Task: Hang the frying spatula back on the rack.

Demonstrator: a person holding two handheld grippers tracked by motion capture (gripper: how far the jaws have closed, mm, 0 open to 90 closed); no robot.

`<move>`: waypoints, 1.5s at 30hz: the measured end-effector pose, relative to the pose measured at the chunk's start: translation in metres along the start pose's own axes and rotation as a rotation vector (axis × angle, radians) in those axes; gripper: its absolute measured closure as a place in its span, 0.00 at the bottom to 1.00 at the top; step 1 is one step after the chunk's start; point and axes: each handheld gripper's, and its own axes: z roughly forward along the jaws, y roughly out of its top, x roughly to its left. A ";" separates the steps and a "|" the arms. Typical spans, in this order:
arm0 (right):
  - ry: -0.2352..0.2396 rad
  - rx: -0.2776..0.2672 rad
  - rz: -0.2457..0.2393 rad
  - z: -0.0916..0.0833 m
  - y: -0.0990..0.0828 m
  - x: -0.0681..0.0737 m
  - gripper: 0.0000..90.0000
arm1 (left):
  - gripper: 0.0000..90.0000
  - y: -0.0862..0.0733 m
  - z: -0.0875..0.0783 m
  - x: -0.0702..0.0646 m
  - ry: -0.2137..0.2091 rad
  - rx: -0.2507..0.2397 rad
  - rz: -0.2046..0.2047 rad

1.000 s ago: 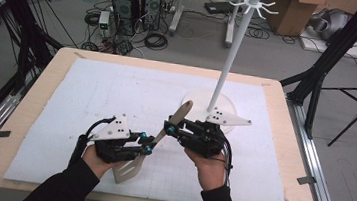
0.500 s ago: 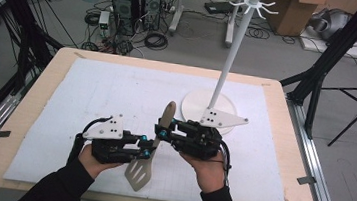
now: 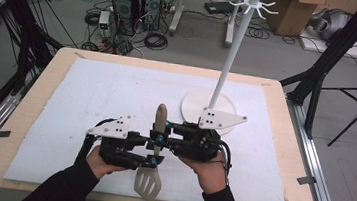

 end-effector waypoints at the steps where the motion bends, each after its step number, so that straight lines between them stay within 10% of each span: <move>1: 0.011 -0.004 -0.008 0.000 0.000 0.000 0.81 | 0.80 0.000 0.000 -0.001 -0.008 -0.008 0.013; 8: 0.023 -0.016 -0.024 -0.002 -0.003 -0.001 0.79 | 0.87 0.000 0.000 -0.006 0.051 0.000 0.031; 10: -0.032 -0.033 -0.030 -0.002 -0.003 0.000 0.61 | 0.87 0.001 0.001 -0.007 0.086 0.020 0.039; 13: -0.094 -0.055 -0.049 -0.002 -0.002 0.003 0.58 | 0.87 0.001 0.002 -0.009 0.133 0.037 0.039; 23: -0.143 -0.036 -0.074 -0.003 0.006 0.011 0.81 | 0.86 0.001 0.002 -0.009 0.148 0.016 0.033; 29: -0.150 -0.022 -0.076 -0.004 0.014 0.013 0.81 | 0.46 -0.001 -0.008 -0.006 0.164 -0.049 0.019; 33: -0.179 -0.027 -0.062 -0.015 0.021 0.005 0.81 | 0.20 -0.013 -0.026 -0.002 0.267 -0.102 -0.043; 45: -0.290 -0.018 -0.046 -0.040 0.054 -0.027 0.81 | 0.22 -0.051 -0.074 0.016 0.400 -0.152 -0.047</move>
